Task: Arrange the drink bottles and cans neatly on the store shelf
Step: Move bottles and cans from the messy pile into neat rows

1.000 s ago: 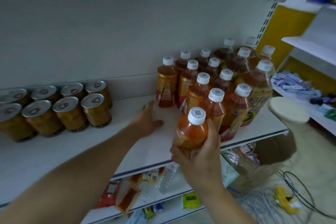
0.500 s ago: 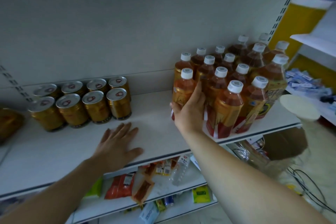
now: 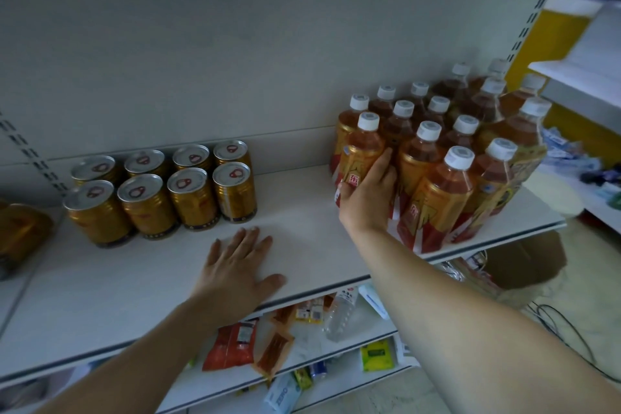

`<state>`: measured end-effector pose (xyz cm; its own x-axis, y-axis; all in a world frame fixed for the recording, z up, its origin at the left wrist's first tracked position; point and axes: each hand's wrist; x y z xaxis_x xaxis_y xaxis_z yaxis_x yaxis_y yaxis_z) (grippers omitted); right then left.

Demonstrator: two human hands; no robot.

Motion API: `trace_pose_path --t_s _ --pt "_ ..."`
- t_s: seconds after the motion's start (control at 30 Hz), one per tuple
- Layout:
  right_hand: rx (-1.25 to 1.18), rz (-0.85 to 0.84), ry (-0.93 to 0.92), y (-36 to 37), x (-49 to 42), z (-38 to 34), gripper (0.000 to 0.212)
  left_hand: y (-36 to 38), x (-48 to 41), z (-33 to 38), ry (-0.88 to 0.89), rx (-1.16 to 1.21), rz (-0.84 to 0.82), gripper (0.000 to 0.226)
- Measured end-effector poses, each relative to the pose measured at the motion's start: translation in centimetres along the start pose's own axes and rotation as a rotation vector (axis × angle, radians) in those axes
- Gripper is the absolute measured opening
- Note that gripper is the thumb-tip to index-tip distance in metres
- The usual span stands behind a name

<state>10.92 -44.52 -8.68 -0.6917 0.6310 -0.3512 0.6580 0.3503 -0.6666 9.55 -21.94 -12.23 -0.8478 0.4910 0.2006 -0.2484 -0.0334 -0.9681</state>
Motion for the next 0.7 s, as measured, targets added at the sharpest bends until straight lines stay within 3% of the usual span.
trace_pose_path --t_s 0.27,0.47,0.7 --pt "-0.003 -0.036 0.076 0.9 -1.1 0.0 0.083 -0.1 -0.1 -0.1 0.012 0.016 -0.008 0.114" --pt "-0.015 0.074 0.062 0.9 -0.4 -0.5 0.084 -0.3 0.1 0.0 0.002 0.012 -0.003 0.08" --pt "-0.034 -0.076 0.05 2.9 0.4 0.1 0.094 -0.2 0.1 0.1 -0.001 0.018 -0.013 0.091"
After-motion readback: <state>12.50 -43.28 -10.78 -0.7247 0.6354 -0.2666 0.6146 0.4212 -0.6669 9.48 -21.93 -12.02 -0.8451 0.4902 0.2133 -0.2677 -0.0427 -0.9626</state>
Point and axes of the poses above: each hand's wrist, its own x-axis away from the middle knuckle, its own y-axis out of the palm, z = x × y
